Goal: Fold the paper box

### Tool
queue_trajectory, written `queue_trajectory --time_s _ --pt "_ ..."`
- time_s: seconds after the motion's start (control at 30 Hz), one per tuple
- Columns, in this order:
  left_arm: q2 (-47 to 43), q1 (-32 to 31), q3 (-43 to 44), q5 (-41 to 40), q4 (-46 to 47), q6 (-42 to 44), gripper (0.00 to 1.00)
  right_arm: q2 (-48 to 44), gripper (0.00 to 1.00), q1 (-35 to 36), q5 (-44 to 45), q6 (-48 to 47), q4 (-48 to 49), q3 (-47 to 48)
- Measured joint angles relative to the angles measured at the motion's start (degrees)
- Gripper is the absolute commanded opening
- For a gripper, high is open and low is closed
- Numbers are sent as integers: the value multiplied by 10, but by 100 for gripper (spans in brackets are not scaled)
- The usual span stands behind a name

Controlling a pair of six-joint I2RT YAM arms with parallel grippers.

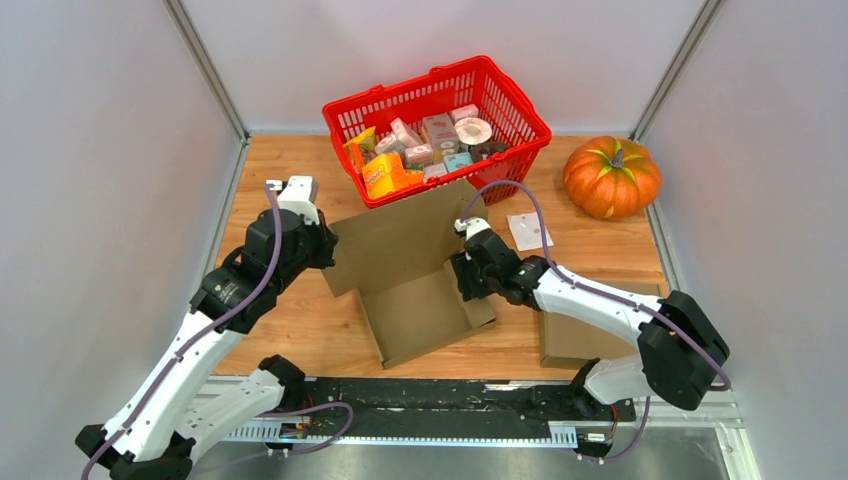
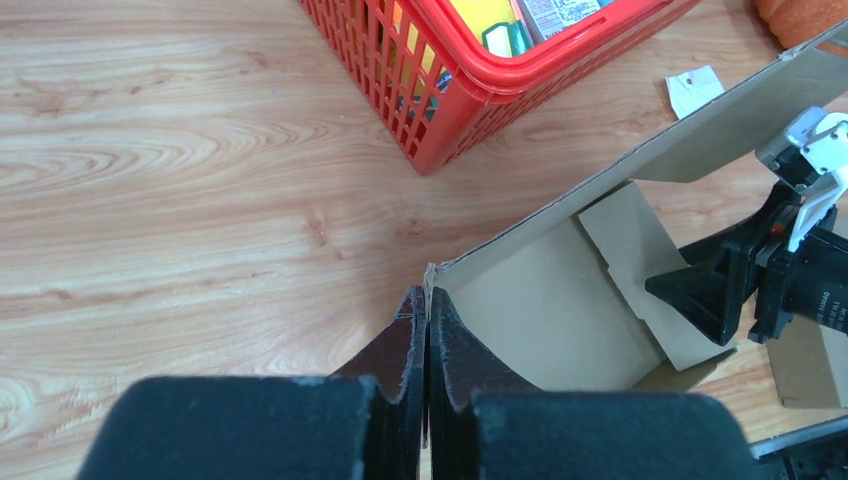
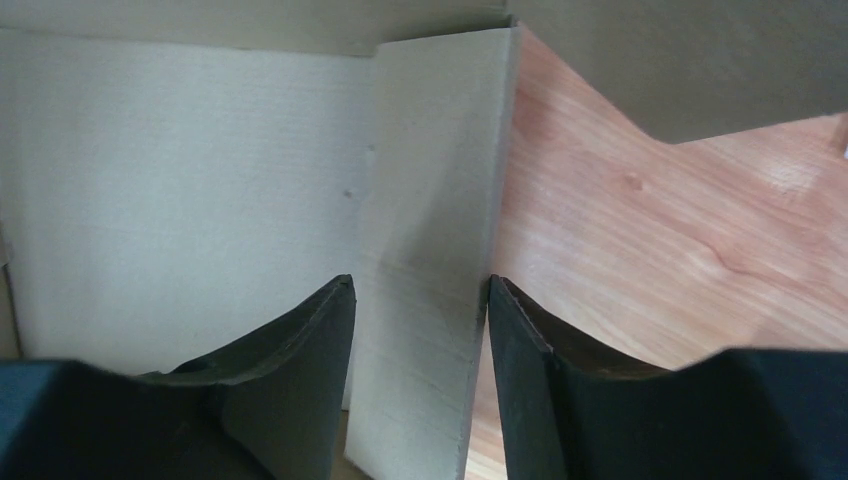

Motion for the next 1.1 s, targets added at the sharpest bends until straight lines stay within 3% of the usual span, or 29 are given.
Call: queue_trajectory --time_s 0.17,0.67,0.8,0.83,0.93,0.97,1.1 --pt "2 0 0 6 2 13 0 11 67 16 52 -3 13 -5" --pt "3 0 0 6 4 37 0 10 68 9 97 -10 6 -24" --pt "5 0 0 6 6 40 0 -1 55 -11 49 -20 19 -42" --pt "5 0 0 7 7 40 0 5 44 -14 36 -22 25 -42" --pt "9 0 0 8 9 41 0 45 33 -15 19 -26 43 -36" --pt "10 0 1 8 9 42 0 59 30 -11 24 -27 44 -33" --pt "14 0 6 8 8 43 0 106 0 31 117 -15 21 -5"
